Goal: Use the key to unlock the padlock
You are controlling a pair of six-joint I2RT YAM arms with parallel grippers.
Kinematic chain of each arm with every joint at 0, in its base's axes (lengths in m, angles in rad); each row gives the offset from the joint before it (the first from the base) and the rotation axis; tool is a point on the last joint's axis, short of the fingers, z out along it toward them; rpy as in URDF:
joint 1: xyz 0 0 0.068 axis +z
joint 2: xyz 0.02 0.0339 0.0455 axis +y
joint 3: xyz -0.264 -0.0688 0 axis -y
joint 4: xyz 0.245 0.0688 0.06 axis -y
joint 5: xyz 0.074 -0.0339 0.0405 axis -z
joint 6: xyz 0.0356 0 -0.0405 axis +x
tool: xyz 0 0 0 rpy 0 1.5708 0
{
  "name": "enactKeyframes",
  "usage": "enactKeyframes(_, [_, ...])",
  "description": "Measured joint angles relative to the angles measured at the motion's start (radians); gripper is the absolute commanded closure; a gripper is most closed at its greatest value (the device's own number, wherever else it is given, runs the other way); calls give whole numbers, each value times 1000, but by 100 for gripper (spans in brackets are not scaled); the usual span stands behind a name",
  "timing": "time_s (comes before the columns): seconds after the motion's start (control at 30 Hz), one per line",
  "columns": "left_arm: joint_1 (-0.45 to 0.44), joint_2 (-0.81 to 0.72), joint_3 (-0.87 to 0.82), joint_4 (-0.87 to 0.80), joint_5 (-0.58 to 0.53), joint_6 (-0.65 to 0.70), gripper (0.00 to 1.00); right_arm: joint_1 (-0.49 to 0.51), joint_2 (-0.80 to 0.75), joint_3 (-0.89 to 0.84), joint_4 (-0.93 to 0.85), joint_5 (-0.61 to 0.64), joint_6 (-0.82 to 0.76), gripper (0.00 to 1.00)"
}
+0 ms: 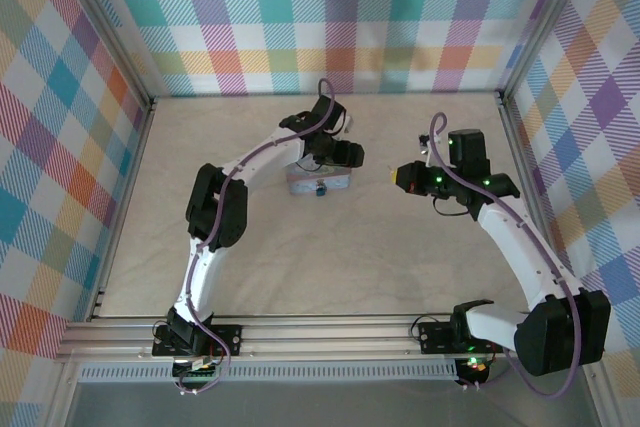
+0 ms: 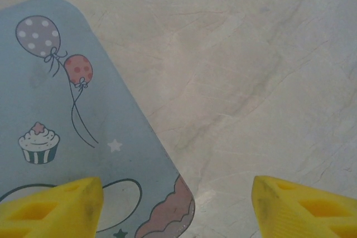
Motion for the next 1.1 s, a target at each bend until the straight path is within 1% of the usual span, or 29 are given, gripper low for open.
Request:
enactKeyframes(0.13, [-11,0,-11,-1,-19,4,29,-12,0,0,-20,12,-1,99])
enactKeyframes(0.27, [-22,-29,-66,36,-42,14,29,-20,-2,0,-45,31,-7,99])
enactKeyframes(0.63, [-84,-200,-329,119,-57,6,29,-37,-26,0,-68,37,-20,99])
enactKeyframes(0.83, [-122,-264,-425,158,-70,-22,29,-38,-25,-4,-67,36,-23,99])
enactKeyframes(1.1, [-142,-299,-469,185,-70,-58,27,-38,-22,-14,-58,21,-22,99])
